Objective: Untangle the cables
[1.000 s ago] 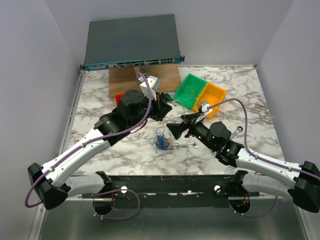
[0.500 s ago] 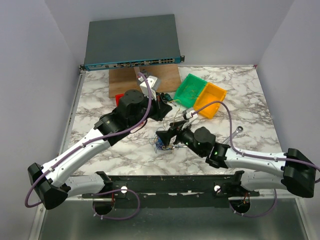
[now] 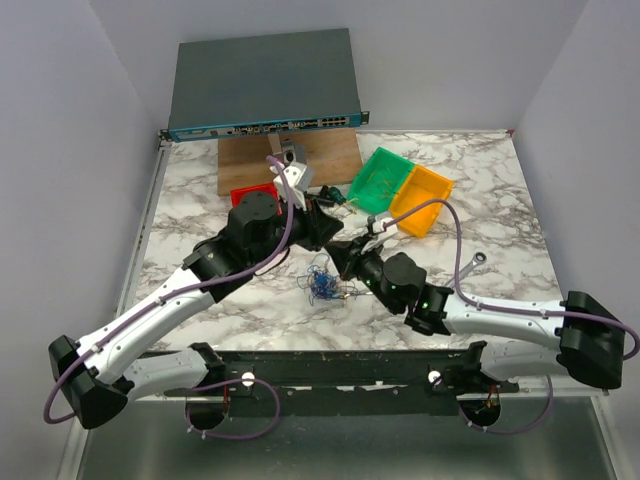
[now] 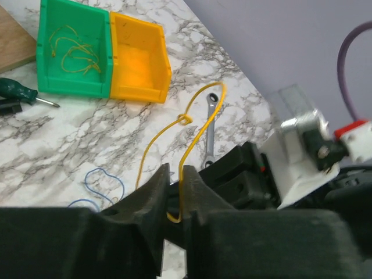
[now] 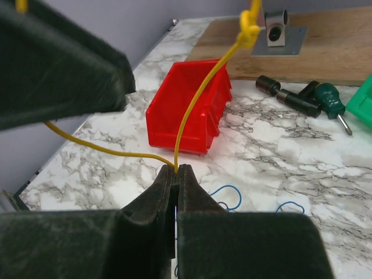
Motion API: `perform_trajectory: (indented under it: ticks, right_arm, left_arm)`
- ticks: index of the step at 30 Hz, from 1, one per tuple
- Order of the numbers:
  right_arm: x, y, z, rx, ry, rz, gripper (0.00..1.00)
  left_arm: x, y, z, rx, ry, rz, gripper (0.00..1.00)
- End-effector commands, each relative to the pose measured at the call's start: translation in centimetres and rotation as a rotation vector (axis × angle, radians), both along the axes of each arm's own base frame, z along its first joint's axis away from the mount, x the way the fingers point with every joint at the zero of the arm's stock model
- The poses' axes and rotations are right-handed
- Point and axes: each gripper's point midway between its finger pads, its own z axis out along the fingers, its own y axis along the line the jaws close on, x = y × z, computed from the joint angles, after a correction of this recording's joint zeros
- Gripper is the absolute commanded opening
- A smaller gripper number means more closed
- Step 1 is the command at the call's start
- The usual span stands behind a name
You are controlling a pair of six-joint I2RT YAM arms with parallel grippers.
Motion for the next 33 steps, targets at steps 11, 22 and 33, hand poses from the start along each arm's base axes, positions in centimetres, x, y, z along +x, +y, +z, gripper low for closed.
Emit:
perform_trajectory:
  ticks: [11, 22, 33]
  right_arm:
    - [-0.6, -3.6, 4.5, 0.132, 0.047, -0.096, 0.01]
    - [-1.5, -2.1, 9.8, 0.182, 0.058, -0.013, 0.01]
    - [-1.9, -0.7, 13.0, 0.228, 0.046, 0.049, 0.01]
  left_arm:
    - [-2.9, 5.8, -2.6, -0.099, -0.130, 0.048, 0.90]
    - [-2.8, 5.0, -8.7, -0.031, -0.150, -0.007, 0.92]
    - [-1.1, 2.9, -13.5, 0.073, -0.054, -0.031, 0.68]
